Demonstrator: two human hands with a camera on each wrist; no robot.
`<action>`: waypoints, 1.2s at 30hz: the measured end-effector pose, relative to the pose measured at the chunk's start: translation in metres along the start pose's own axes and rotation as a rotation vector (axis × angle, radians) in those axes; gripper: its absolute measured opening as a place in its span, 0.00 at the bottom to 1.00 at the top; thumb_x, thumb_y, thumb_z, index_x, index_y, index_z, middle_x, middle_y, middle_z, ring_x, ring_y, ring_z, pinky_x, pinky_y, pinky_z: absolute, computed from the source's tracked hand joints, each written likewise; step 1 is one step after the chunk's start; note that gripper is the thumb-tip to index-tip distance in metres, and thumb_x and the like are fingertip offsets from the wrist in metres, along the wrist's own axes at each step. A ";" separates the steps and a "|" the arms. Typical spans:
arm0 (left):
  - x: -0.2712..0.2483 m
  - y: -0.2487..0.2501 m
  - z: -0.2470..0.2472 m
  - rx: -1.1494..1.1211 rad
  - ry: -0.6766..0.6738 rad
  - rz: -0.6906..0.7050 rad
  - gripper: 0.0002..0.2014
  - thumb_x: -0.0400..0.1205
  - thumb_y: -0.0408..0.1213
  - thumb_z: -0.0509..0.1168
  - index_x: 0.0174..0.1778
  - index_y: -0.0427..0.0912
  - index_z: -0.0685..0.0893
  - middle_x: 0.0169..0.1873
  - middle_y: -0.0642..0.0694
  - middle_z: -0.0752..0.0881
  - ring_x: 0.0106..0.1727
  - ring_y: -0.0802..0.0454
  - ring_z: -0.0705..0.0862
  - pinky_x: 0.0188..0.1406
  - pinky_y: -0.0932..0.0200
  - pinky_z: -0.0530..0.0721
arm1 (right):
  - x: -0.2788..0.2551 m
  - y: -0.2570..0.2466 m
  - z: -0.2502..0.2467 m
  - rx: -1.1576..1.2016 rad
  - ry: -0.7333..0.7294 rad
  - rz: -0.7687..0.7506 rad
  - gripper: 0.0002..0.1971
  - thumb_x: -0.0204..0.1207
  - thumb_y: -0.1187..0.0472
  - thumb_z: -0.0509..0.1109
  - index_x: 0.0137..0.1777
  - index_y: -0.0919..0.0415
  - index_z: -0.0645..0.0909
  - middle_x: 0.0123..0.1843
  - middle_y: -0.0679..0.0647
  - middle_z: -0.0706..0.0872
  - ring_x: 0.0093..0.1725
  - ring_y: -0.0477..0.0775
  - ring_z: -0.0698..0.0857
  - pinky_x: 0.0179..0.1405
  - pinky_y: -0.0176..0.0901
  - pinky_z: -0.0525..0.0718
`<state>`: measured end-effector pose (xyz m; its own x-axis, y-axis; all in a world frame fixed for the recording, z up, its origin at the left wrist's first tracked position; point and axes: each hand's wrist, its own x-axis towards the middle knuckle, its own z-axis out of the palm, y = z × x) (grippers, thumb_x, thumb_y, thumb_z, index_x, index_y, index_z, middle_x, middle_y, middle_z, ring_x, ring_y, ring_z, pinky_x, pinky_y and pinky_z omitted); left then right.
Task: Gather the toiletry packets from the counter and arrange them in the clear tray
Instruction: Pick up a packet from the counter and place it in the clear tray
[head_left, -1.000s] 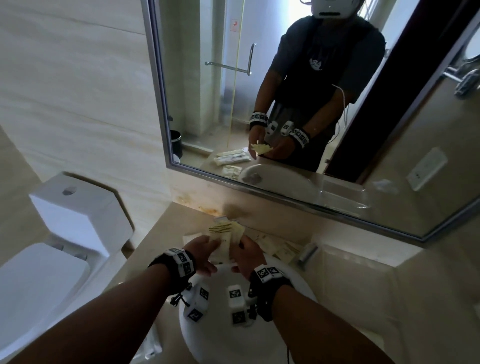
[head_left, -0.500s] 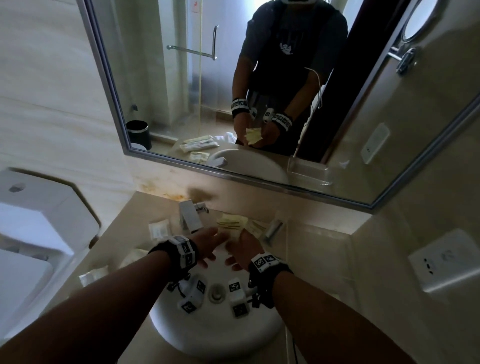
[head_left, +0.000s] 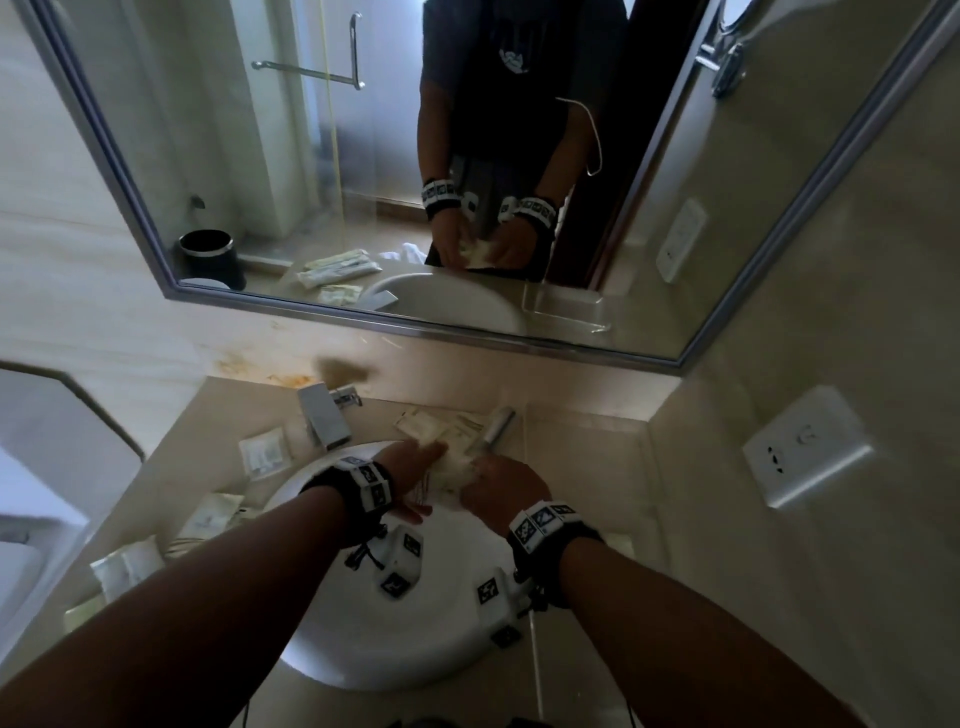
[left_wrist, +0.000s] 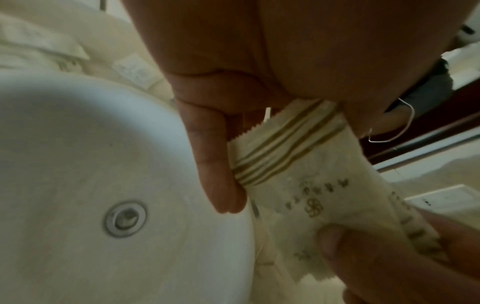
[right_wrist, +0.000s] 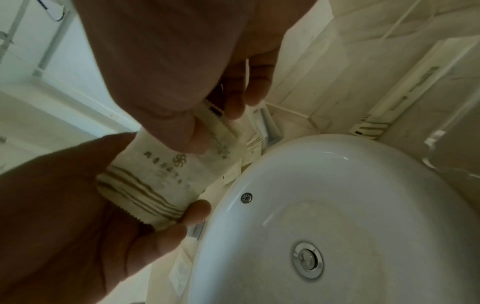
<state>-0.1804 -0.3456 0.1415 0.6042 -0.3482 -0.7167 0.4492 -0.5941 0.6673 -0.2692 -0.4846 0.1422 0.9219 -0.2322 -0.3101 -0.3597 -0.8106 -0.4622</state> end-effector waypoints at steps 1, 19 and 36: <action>0.002 0.001 0.003 -0.028 -0.017 -0.009 0.27 0.81 0.60 0.61 0.63 0.39 0.79 0.41 0.36 0.88 0.30 0.42 0.90 0.33 0.44 0.91 | -0.002 0.005 0.000 0.046 0.033 0.021 0.11 0.73 0.56 0.68 0.51 0.61 0.84 0.46 0.59 0.87 0.46 0.64 0.86 0.41 0.48 0.84; 0.029 0.013 0.085 1.112 -0.076 0.674 0.60 0.58 0.67 0.77 0.82 0.58 0.52 0.81 0.50 0.58 0.80 0.44 0.64 0.76 0.44 0.72 | -0.034 0.093 -0.007 0.704 0.116 0.339 0.02 0.80 0.57 0.65 0.49 0.52 0.78 0.41 0.57 0.88 0.40 0.66 0.91 0.46 0.70 0.90; 0.042 0.020 0.152 1.187 -0.123 0.604 0.46 0.65 0.57 0.74 0.77 0.53 0.62 0.65 0.45 0.73 0.61 0.41 0.83 0.58 0.48 0.85 | -0.046 0.144 -0.010 0.625 0.043 0.272 0.38 0.72 0.56 0.80 0.80 0.46 0.66 0.64 0.56 0.83 0.42 0.53 0.89 0.37 0.48 0.88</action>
<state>-0.2455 -0.4824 0.0938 0.4133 -0.8033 -0.4288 -0.7437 -0.5695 0.3501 -0.3616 -0.5955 0.0979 0.7873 -0.4155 -0.4555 -0.5829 -0.2608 -0.7696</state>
